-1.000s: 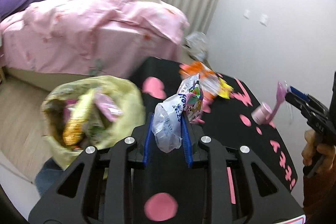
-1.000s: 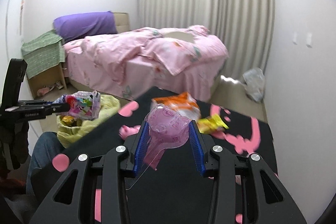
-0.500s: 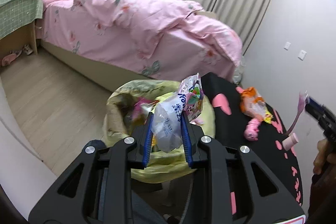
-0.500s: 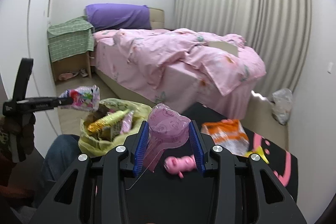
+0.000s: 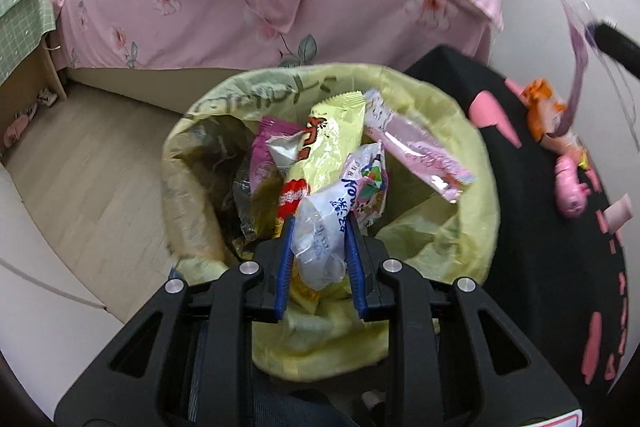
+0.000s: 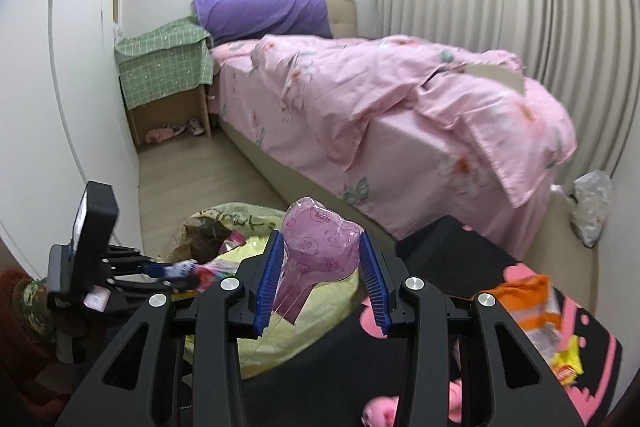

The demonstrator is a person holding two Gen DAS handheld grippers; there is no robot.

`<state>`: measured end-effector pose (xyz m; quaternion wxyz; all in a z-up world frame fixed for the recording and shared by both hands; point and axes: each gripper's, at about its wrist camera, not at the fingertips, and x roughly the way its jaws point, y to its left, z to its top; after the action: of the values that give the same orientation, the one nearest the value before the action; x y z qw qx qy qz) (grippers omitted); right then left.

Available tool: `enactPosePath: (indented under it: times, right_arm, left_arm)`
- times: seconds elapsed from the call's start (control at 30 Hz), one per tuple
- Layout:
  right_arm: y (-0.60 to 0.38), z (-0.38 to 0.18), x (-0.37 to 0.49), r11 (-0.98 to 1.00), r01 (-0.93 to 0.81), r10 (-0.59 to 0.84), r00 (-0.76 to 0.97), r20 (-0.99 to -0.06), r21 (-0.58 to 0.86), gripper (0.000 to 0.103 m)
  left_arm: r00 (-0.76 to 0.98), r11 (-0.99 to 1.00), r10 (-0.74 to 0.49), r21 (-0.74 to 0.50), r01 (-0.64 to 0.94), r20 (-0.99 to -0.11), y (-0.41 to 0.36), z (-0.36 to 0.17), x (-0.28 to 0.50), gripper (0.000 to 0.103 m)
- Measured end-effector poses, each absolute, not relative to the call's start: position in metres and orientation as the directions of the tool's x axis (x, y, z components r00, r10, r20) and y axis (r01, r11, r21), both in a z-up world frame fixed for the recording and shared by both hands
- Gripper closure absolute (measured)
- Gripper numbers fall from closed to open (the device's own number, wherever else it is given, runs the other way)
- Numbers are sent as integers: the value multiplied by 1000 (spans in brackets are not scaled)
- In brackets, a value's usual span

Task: Collect trash
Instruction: 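Carry the tray and white wrapper over the yellow bag and open both tools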

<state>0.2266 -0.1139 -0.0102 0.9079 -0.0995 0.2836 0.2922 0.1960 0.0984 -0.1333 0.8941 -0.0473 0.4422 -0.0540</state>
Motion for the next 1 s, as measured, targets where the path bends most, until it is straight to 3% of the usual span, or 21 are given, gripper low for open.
enactPosePath:
  times: [0.43,0.57,0.87,1.0]
  right_arm:
    - [-52,-78,288,759,-644,524,517,-677,96,65]
    - [-44,-91,293,755,-639,544,490,-681,145,65]
    - [-44,-107,286,744,-639,554,426,-715,195,64]
    - [-45,-107,279,746,-644,541,437,-719,170,57]
  left_arm:
    - [607,978,-157,-207,-12,-779,134,-141,207,80]
    - [628,962,-190,-271,-35,-755,146,-135,196,66]
    - [681,945,-156,-308,-107,-716,162,-119,188,59]
    - [695,942,-142,-313,-125,-705,167,-113,186,56]
